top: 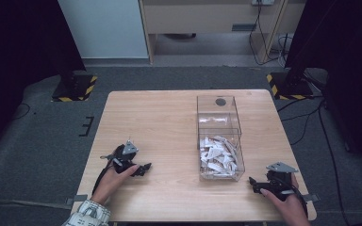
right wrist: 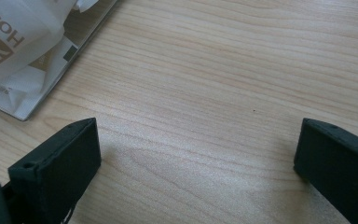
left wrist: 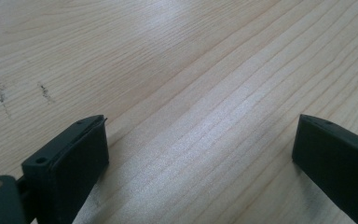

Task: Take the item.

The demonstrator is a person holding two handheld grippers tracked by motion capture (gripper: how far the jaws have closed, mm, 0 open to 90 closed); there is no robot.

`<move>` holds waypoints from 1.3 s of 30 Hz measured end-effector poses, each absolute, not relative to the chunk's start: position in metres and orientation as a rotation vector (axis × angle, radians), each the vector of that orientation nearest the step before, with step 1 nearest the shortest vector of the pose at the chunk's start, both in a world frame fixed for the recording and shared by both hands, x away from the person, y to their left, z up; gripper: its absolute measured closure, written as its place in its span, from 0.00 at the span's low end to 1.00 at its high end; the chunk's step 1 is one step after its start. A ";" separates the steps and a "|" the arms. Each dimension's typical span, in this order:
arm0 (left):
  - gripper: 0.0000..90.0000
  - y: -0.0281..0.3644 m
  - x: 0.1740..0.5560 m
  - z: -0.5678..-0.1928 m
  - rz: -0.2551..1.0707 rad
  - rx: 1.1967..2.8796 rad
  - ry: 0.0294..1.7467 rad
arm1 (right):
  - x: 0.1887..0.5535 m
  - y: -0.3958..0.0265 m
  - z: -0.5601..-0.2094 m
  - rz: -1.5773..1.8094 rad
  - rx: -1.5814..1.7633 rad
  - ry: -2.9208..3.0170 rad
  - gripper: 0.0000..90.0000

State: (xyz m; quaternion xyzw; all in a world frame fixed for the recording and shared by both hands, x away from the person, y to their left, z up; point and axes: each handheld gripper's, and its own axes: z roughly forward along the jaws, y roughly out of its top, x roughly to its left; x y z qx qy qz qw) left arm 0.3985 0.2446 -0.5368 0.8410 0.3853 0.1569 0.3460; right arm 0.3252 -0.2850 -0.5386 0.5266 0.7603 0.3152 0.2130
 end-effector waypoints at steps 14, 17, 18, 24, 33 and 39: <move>0.05 0.241 0.394 -0.530 0.405 2.162 0.982 | 0.325 -0.285 -0.539 0.875 1.462 2.111 0.01; 0.05 0.239 0.391 -0.528 0.390 2.155 0.966 | 0.325 -0.285 -0.539 0.875 1.462 2.110 0.01; 0.05 0.238 0.391 -0.528 0.386 2.156 0.959 | 0.325 -0.285 -0.539 0.873 1.461 2.110 0.01; 0.05 0.231 0.387 -0.523 0.388 2.153 0.920 | 0.326 -0.285 -0.539 0.870 1.460 2.107 0.01; 0.05 0.228 0.383 -0.515 0.400 2.134 0.880 | 0.326 -0.285 -0.539 0.870 1.461 2.107 0.01; 0.05 0.229 0.383 -0.512 0.406 2.131 0.871 | 0.326 -0.285 -0.539 0.869 1.461 2.107 0.01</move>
